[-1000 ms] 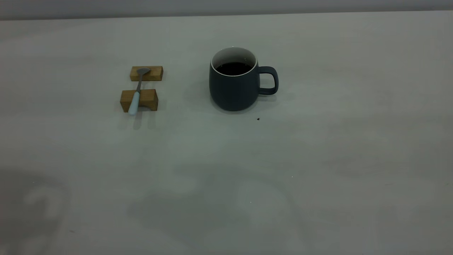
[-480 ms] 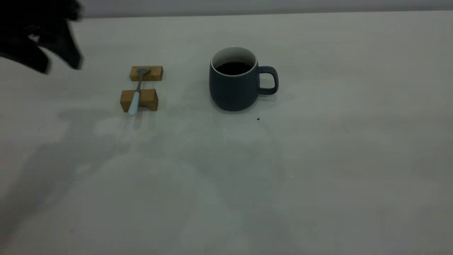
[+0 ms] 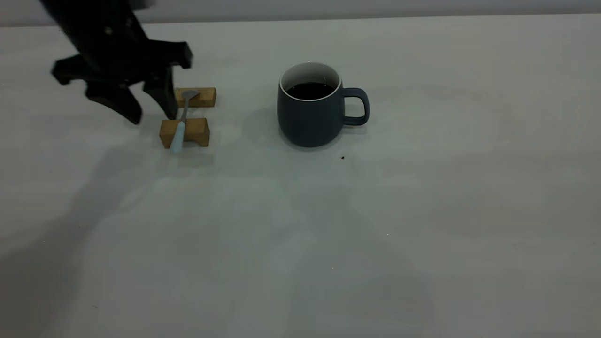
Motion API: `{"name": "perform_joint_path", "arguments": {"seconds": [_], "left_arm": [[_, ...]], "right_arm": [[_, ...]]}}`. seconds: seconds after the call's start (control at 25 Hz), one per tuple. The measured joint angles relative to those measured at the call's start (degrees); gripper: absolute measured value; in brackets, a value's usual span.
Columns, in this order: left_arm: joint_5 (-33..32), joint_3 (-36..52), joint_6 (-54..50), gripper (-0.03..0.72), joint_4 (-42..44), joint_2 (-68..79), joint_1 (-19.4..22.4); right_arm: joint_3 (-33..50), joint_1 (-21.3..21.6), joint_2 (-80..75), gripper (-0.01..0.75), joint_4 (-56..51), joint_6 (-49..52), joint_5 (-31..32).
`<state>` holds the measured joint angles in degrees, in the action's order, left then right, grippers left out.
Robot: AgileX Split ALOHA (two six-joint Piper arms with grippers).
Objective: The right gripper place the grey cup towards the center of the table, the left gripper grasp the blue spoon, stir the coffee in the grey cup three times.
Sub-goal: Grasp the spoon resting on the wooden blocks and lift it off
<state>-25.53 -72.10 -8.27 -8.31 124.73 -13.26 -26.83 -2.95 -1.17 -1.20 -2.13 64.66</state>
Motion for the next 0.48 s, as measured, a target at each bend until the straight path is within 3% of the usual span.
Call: {"name": "perform_joint_path", "arguments": {"seconds": [0.48], "left_arm": [[0.0, -4.7, 0.0, 0.517, 0.0, 6.6, -1.0]], "right_arm": [[0.0, 0.0, 0.0, 0.535, 0.0, 0.0, 0.0]]}}
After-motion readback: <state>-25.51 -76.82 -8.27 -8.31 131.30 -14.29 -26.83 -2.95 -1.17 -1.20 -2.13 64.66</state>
